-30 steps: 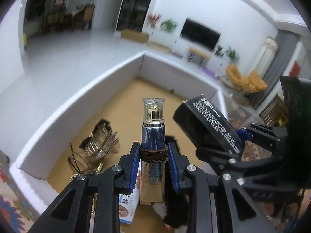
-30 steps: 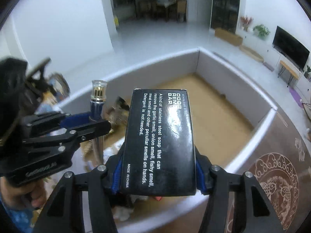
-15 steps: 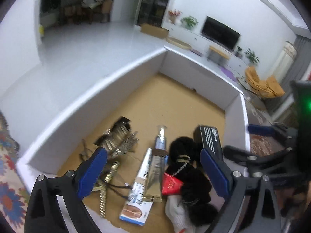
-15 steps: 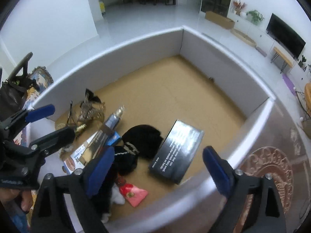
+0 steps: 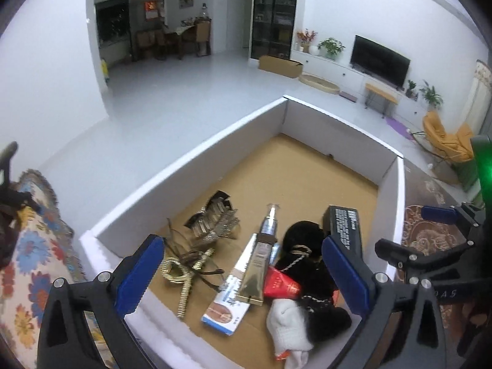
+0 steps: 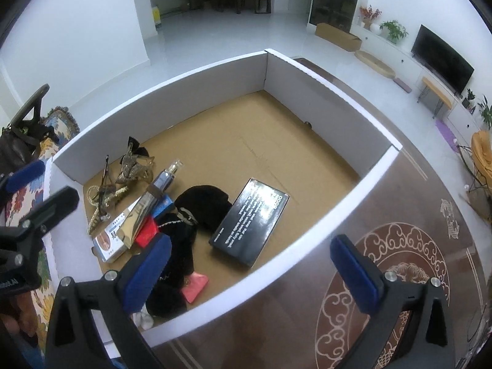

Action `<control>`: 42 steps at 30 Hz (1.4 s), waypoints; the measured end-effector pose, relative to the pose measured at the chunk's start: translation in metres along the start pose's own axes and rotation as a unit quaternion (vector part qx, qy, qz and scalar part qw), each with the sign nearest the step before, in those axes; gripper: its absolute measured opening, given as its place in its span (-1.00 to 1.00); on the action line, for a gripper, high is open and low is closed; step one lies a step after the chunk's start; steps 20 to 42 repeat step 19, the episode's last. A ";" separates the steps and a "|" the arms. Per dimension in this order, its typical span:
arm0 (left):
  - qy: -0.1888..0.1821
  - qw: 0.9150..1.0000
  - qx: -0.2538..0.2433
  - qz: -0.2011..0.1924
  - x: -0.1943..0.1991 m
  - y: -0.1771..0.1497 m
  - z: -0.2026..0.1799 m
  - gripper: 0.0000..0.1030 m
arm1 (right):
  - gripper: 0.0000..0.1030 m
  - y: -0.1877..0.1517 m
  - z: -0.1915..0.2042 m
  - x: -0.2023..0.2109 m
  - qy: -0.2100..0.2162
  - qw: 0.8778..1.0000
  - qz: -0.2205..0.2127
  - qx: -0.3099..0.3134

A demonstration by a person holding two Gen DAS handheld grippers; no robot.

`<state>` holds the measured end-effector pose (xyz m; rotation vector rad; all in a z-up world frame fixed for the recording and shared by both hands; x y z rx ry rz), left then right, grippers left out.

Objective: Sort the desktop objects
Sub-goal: 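Carry tube and box over the cardboard bin and open both tools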

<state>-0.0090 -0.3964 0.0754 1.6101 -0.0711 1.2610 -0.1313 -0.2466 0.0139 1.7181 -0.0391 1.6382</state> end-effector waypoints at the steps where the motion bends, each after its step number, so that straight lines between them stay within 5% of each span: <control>1: 0.007 1.000 -0.001 -0.004 0.004 0.001 0.001 1.00 | 1.00 0.000 0.002 0.000 0.001 1.000 -0.001 0.002; 15: 0.024 0.997 0.067 -0.019 0.028 0.013 0.028 1.00 | 1.00 -0.003 0.012 -0.009 0.014 1.000 -0.011 0.001; 19: 0.054 0.996 0.058 -0.046 0.037 0.014 0.028 1.00 | 1.00 0.000 0.012 -0.007 0.015 1.000 -0.015 -0.001; 42: 0.054 0.996 0.058 -0.046 0.037 0.014 0.028 1.00 | 1.00 0.000 0.012 -0.007 0.015 1.000 -0.015 -0.001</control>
Point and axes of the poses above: each gripper's, at about its wrist camera, not at the fingertips, and x roughly against the way its jaws point, z to its left, y to its top, the point moved 9 cm from there along -x, roughly the way its jaws point, and after that the axes turned 9 degrees about y, right-handed, at the moved point
